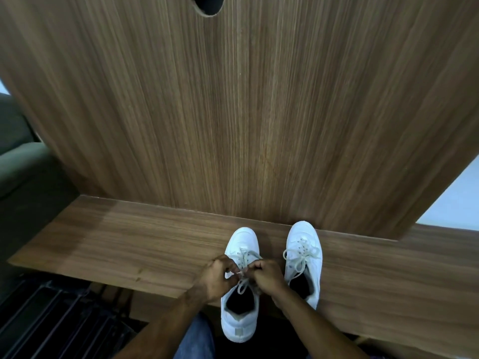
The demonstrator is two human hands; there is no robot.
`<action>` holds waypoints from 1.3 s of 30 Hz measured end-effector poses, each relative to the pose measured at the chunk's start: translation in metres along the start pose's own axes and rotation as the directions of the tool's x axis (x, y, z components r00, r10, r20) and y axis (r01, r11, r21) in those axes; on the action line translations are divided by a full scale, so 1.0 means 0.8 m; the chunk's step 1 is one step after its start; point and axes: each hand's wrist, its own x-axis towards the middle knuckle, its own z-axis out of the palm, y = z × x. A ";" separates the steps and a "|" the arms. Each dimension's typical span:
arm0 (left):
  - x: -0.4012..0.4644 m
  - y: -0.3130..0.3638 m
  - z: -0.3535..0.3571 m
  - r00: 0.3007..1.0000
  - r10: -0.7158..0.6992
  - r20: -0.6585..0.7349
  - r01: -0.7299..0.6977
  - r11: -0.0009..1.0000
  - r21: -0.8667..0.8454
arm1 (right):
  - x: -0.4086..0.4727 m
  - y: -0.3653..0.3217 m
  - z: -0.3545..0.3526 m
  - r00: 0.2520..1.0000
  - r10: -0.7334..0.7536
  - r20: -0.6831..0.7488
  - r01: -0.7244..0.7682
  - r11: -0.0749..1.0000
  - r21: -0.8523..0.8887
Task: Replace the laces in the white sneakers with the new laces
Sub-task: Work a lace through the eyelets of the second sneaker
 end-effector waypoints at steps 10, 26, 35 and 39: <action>0.007 0.010 -0.009 0.941 0.336 -0.027 -0.296 0.863 0.409 | 0.004 -0.030 -0.013 0.998 0.013 0.068 -0.007 0.996 -0.092; 0.003 0.021 -0.003 0.987 -0.060 -0.151 0.082 0.986 0.148 | 0.003 0.004 0.006 0.992 -0.025 0.128 0.005 0.988 0.154; -0.023 0.027 0.019 0.989 -0.063 -0.137 0.084 0.985 0.151 | 0.007 0.000 -0.002 0.974 0.115 0.196 -0.163 0.954 0.253; -0.011 0.038 0.007 0.975 -0.165 -0.148 0.190 0.967 0.172 | 0.000 -0.004 -0.003 0.978 0.119 0.173 -0.161 0.954 0.254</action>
